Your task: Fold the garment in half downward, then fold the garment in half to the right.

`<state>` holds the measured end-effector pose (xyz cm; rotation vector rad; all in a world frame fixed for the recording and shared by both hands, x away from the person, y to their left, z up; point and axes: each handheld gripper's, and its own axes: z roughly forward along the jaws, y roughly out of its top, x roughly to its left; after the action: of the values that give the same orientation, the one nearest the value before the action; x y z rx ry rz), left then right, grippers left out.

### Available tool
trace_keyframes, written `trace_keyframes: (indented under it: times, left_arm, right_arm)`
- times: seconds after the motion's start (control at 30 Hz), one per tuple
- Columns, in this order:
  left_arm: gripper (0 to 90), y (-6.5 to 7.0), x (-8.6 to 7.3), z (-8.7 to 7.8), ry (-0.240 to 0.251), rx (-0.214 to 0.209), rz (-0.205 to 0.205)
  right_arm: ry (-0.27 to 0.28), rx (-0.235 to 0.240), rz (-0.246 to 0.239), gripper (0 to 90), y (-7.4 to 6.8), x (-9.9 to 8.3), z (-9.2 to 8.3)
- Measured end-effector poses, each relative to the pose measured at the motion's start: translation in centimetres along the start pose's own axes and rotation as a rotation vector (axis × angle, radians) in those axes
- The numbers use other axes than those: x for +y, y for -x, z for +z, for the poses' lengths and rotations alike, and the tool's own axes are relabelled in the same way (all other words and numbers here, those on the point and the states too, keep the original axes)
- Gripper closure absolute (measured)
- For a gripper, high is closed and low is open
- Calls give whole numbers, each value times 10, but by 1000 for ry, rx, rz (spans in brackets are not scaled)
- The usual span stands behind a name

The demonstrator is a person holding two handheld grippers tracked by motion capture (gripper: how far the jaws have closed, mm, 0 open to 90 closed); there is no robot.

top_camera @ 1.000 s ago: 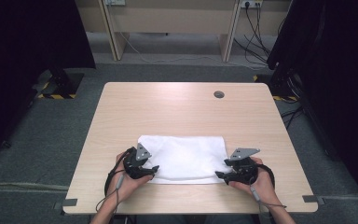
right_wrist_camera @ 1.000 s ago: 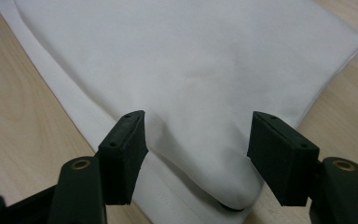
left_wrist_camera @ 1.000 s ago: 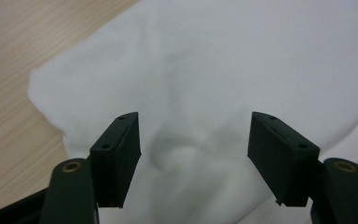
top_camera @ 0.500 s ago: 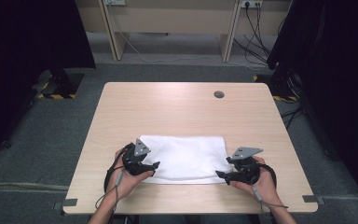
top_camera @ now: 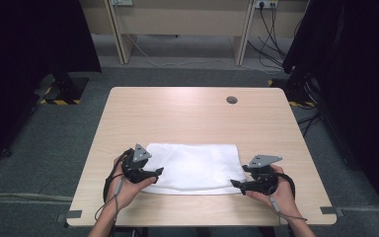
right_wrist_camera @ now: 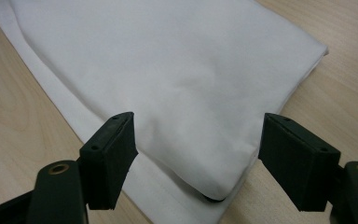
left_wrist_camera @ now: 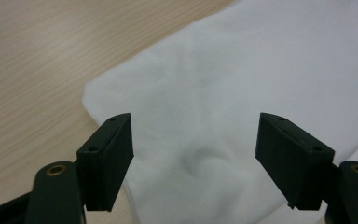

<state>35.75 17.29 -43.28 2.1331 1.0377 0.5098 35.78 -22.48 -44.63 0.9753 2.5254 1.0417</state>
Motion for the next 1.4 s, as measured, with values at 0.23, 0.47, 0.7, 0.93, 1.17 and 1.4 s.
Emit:
trace_keyframes:
  times: [0.23,0.47,0.7,0.93,1.17,1.4]
  left_arm:
    - [271,0,1,-1,1,3,2]
    - [271,1,2,-1,1,4,3]
    - [272,-1,3,-2,0,7,2]
    - [277,-21,27,7,2,20,-12]
    - [307,-64,55,49,-91,-5,-82]
    - [368,-83,60,79,-182,5,-118]
  right_arm:
    - [2,-3,1,272,1,0,-1]
    - [2,-5,0,271,1,0,-3]
    - [-1,-1,-7,270,-1,1,-2]
    - [10,20,-48,268,-8,14,0]
    - [10,58,-117,266,-24,30,9]
    - [4,74,-153,265,-33,37,12]
